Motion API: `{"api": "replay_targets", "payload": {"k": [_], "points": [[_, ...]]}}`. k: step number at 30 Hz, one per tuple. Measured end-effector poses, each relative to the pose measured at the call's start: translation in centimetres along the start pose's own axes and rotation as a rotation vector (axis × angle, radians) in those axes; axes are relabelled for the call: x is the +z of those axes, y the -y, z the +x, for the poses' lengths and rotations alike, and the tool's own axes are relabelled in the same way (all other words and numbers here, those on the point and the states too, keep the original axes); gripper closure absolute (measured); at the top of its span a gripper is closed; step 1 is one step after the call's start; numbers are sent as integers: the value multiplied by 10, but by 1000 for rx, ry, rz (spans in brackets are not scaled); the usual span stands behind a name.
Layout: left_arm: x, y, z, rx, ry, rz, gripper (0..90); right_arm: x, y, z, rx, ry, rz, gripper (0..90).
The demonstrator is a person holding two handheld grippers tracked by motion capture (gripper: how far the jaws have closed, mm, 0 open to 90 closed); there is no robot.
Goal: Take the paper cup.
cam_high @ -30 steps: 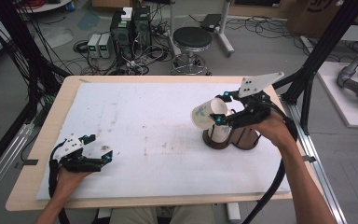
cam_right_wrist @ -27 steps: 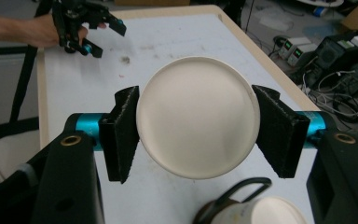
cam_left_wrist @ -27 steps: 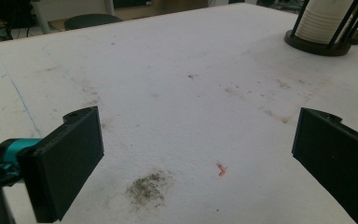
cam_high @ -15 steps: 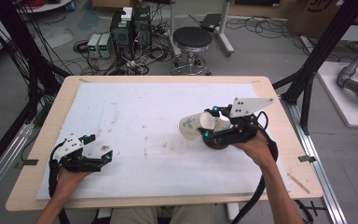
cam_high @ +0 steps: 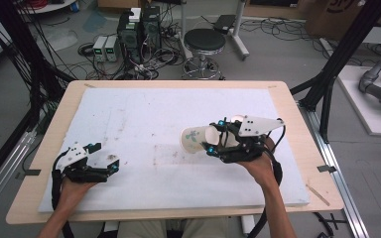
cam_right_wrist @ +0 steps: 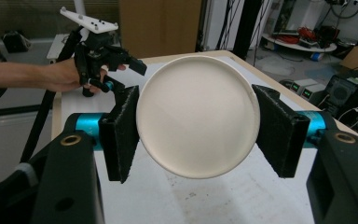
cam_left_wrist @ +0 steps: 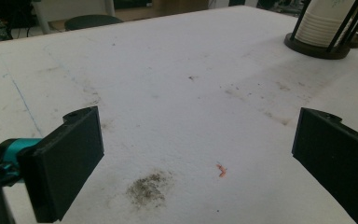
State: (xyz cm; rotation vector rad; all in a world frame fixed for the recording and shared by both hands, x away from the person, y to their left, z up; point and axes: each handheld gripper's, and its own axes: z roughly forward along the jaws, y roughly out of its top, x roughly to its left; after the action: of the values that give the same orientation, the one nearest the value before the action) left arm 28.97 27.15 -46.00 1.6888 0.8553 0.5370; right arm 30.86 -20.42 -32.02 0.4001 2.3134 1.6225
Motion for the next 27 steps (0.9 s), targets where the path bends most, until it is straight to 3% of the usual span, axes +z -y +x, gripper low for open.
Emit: {"api": "replay_targets", "payload": {"k": [9, 27], "points": [[-1, 0, 0, -1, 2, -4, 19, 12, 18, 2, 41, -21, -50, 371], [-1, 0, 0, 4, 6, -8, 19, 26, 33, 2, 59, -27, -17, 371]]}}
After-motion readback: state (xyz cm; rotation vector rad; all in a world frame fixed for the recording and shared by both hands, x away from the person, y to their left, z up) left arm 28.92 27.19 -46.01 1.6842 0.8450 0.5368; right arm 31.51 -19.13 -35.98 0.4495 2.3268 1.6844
